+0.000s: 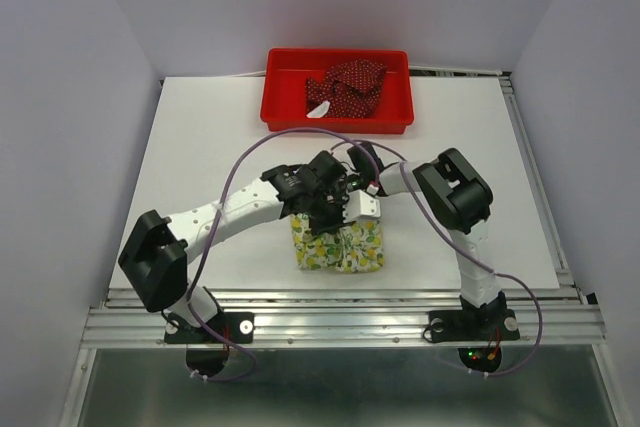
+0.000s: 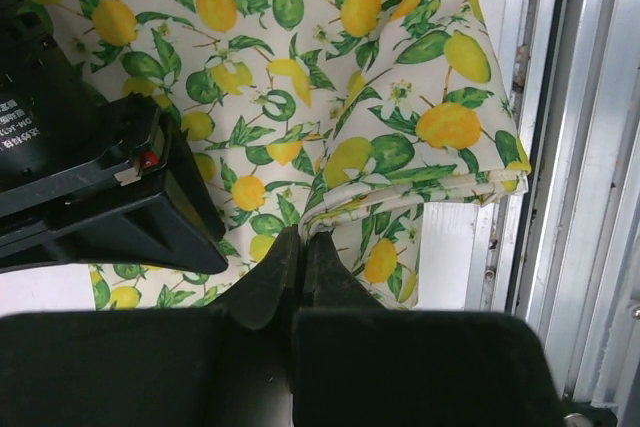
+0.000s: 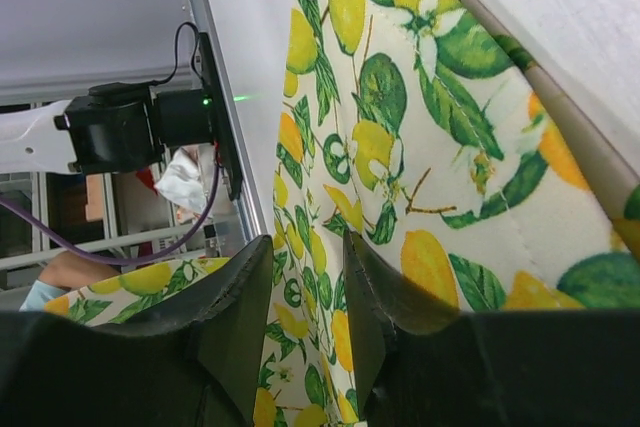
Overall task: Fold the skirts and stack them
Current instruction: Fold the skirt
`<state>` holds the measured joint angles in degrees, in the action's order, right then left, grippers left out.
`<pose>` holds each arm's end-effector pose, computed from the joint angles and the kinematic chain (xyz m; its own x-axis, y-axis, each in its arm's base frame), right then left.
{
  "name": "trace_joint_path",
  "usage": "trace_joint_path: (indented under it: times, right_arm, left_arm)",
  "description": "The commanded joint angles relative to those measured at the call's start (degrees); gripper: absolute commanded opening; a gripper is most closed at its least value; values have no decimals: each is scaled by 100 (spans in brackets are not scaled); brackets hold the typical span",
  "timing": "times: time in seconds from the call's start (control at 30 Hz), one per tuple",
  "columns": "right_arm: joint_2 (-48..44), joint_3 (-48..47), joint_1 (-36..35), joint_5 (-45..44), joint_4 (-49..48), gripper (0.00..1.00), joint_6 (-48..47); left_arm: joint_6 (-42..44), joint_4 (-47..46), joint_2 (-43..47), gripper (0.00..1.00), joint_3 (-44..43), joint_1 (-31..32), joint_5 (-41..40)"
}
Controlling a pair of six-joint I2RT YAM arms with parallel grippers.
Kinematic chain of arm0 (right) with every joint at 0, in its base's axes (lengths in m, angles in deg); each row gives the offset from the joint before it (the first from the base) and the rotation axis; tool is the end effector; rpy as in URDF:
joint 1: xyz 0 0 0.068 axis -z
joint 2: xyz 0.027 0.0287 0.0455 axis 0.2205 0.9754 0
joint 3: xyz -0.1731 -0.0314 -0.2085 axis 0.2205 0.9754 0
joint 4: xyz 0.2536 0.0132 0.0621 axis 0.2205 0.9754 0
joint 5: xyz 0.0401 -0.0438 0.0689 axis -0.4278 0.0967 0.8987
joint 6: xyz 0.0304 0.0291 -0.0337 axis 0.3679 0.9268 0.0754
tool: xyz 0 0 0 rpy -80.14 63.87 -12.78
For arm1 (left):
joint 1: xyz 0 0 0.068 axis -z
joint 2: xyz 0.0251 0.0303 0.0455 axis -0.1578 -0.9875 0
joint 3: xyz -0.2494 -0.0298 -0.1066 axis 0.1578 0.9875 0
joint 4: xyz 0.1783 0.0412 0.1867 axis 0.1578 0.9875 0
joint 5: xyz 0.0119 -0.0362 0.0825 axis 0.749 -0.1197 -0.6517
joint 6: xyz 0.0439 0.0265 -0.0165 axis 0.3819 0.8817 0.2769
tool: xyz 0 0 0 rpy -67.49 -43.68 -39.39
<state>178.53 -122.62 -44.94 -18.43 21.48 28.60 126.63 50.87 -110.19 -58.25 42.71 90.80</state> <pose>0.3401 0.2513 0.0874 -0.9234 -0.3141 -0.2207 -0.3157 0.2941 0.9021 0.1865 -0.2586 0.2728 0.1414 0.7413 -0.6561 0.9890 -0.0765 0.1267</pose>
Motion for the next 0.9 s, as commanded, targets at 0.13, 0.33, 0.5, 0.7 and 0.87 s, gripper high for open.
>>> trace_joint_path:
  times: [0.13,0.33,0.5,0.7,0.87]
  right_arm:
    - [-200,-522,-137,-735,1095,42,-817]
    - [-332,-1551,-75,-1139,1966,45,-1530]
    - [-95,-2438,197,-1377,2854,59,-2268]
    - [353,-3045,540,-1781,3531,61,-3147]
    - [617,-2986,593,-1878,3734,61,-3675]
  left_arm:
    - [157,-108,34,0,296,-46,230]
    - [316,139,148,0,455,-11,705]
    - [368,287,123,0,429,-2,872]
    - [386,384,131,0,306,-2,960]
    - [368,411,87,0,209,-2,960]
